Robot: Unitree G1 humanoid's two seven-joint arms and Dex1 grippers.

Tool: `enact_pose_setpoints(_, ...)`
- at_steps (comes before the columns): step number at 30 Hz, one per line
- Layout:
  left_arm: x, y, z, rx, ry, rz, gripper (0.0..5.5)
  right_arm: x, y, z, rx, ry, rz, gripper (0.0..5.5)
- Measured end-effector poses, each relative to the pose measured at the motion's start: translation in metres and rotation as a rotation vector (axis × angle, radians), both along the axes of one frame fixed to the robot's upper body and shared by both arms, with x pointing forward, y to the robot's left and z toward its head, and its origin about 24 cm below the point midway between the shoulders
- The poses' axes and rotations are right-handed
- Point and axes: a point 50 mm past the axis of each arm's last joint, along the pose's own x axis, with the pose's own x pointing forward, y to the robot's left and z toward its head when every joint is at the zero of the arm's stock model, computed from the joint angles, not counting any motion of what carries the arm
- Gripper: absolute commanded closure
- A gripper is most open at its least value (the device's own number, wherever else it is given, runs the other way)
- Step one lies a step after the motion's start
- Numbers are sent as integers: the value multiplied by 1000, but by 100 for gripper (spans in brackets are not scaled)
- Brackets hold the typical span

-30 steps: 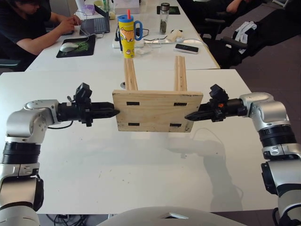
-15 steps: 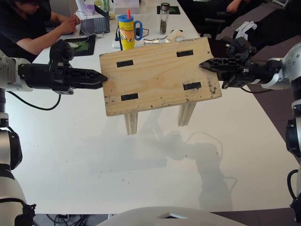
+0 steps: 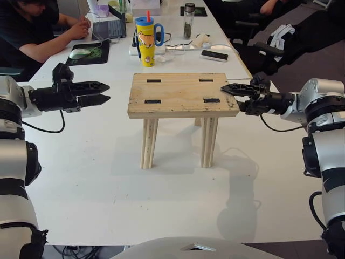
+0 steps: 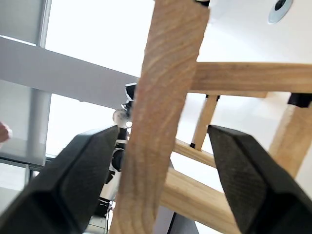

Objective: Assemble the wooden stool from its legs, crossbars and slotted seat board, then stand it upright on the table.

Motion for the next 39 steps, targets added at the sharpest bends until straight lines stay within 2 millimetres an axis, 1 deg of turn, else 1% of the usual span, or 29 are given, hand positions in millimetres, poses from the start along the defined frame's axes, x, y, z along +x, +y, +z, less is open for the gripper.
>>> enact_pose_setpoints(1,-4,7,-4,-11,3,22,104,-1,0,5,72,-6,-9,145)
enact_pose_setpoints(2,-9,14,-11,-19,18,46,86,-2,-1,7,107,3,-18,125)
enact_pose_setpoints(3,-16,21,-21,-26,41,72,76,-3,-2,7,141,6,-23,115)
enact_pose_setpoints(5,-29,32,-39,-39,87,104,44,-5,-5,4,156,-2,-26,80)
enact_pose_setpoints(7,-46,43,-60,-40,136,125,11,-12,-20,-8,103,-11,-55,42)
enact_pose_setpoints(8,-54,47,-68,-23,157,126,11,-16,-29,-16,51,-8,-70,42)
enact_pose_setpoints(9,-64,50,-77,-10,177,123,11,-24,-42,-28,-31,4,-89,42)
enact_pose_setpoints(11,-84,51,-95,20,211,82,11,-47,-71,-63,-264,51,-97,42)
enact_pose_setpoints(12,-90,50,-101,35,219,62,11,-56,-80,-75,-331,72,-87,42)
enact_pose_setpoints(13,-100,47,-108,52,225,24,11,-70,-90,-90,-399,108,-71,42)
enact_pose_setpoints(15,-111,38,-113,90,199,-51,44,-84,-97,-100,-449,103,-28,73)
enact_pose_setpoints(17,-121,25,-112,128,152,-135,79,-93,-96,-98,-467,46,45,110)
enact_pose_setpoints(18,-125,19,-111,144,131,-169,96,-96,-93,-96,-471,14,87,129)
enact_pose_setpoints(20,-132,3,-108,185,83,-250,129,-100,-80,-92,-476,-70,207,162)
enact_pose_setpoints(23,-134,-27,-105,266,-38,-367,178,-109,-52,-96,-493,-212,411,213)
enact_pose_setpoints(25,-136,-58,-106,318,-169,-459,219,-118,-26,-100,-491,-353,566,257)
enact_pose_setpoints(26,-138,-79,-106,361,-273,-514,237,-124,-9,-102,-495,-461,657,275)
enact_pose_setpoints(27,-139,-94,-106,403,-361,-550,242,-128,4,-103,-502,-554,711,281)
enact_pose_setpoints(29,-138,-120,-108,474,-546,-612,283,-130,28,-105,-512,-759,782,322)
enact_pose_setpoints(30,-133,-131,-110,536,-651,-639,298,-127,39,-107,-537,-875,786,337)
enact_pose_setpoints(31,-127,-136,-112,583,-718,-661,317,-124,45,-108,-549,-945,778,357)
enact_pose_setpoints(33,-110,-145,-112,651,-839,-663,347,-108,55,-104,-572,-1075,743,388)
enact_pose_setpoints(35,-98,-150,-110,692,-907,-648,371,-94,60,-102,-607,-1156,710,413)
enact_pose_setpoints(36,-87,-152,-111,728,-941,-639,389,-82,62,-101,-663,-1225,697,431)
enact_pose_setpoints(39,-64,-153,-110,792,-995,-616,441,-59,64,-97,-785,-1358,684,483)
